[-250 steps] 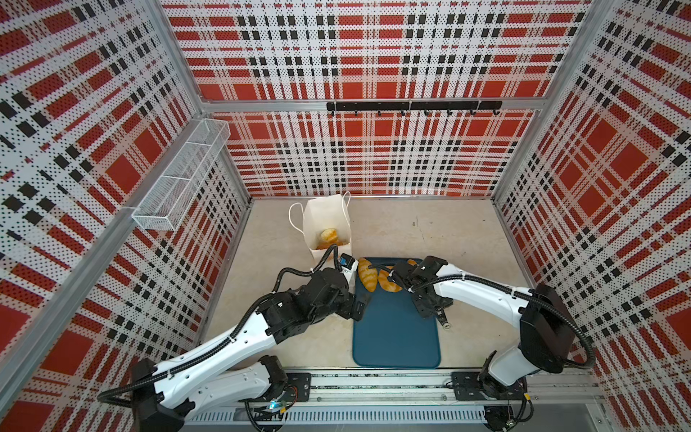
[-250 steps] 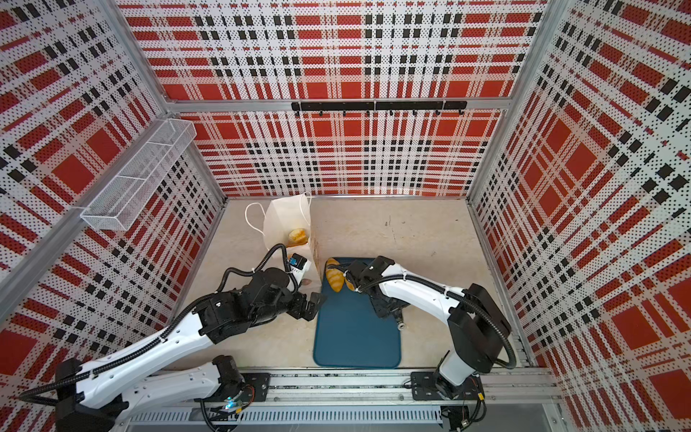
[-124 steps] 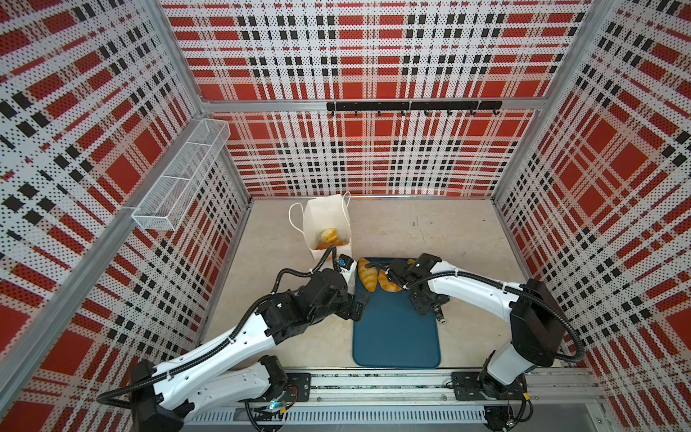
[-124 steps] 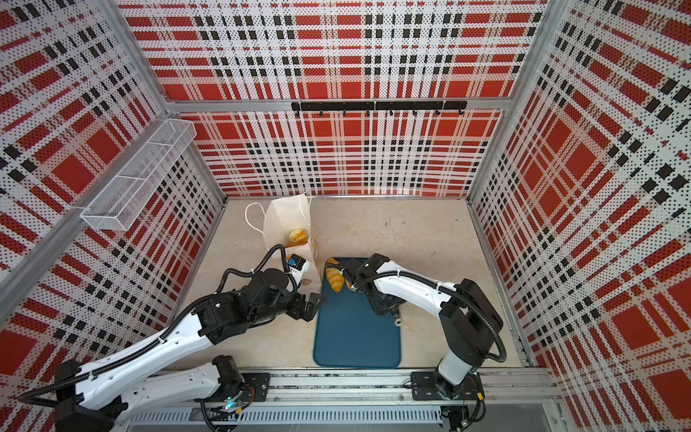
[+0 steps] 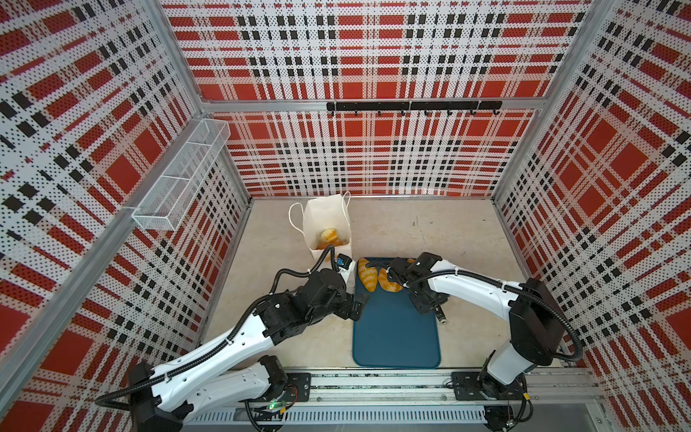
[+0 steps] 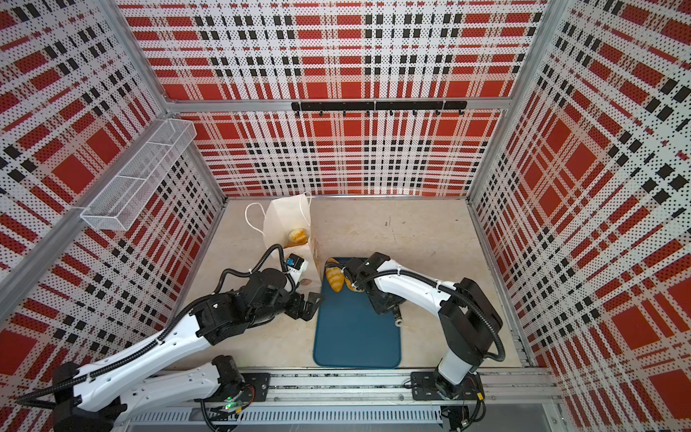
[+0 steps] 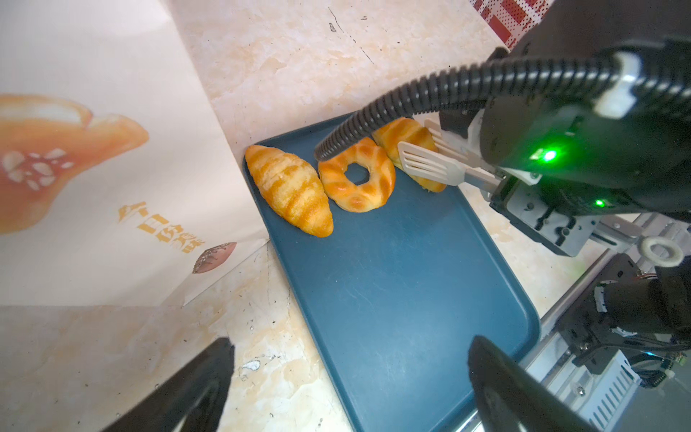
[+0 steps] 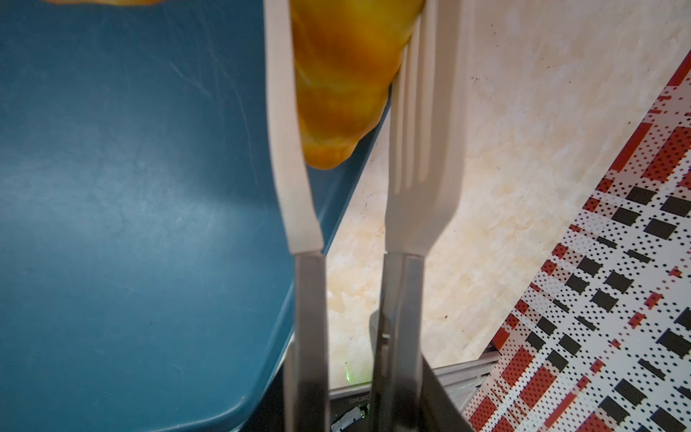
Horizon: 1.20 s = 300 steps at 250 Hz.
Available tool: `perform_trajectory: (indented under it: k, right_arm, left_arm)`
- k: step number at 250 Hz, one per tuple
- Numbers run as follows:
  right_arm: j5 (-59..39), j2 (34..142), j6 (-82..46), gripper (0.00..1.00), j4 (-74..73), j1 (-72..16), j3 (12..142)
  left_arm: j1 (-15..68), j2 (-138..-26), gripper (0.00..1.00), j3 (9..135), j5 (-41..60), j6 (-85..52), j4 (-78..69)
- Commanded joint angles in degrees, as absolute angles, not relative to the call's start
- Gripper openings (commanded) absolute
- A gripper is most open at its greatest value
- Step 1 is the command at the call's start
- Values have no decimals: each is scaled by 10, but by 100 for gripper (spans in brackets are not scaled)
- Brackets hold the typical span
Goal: Place the fake bread into the paper bag
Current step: 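Squeeze the right tongs on the farther croissant and lift it, then carry the croissant over the paper bag with the right tongs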
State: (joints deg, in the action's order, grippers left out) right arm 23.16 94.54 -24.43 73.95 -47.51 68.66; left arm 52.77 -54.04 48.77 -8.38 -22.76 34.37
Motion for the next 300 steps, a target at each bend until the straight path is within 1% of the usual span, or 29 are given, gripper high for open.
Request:
perform_trajectory:
  k: [1,58,105,144,211,300]
  right_arm:
    - [229,930,-246,33,742,-474,693]
    - [230,891,-252,31,751,-483,690]
    - [232,869,-281,29,763,-492,678]
    - [232,845,-294,29,767,-498,677]
    - [237,810,-318,30,786,-513,684]
    - [249,812,-344,30,809,-552,739]
  left_arm:
    - [522,-532,99,482,-90,-235,350]
    - [523,-522,99,486,-94,-236,353]
    - [526,-511,99,488,-99,-236,357]
    - [536,-498,99,492,-130,-237,364]
    - [539,-487,99,498,-139,-236,372]
    - [538,-468,99,524,-166,-219,417]
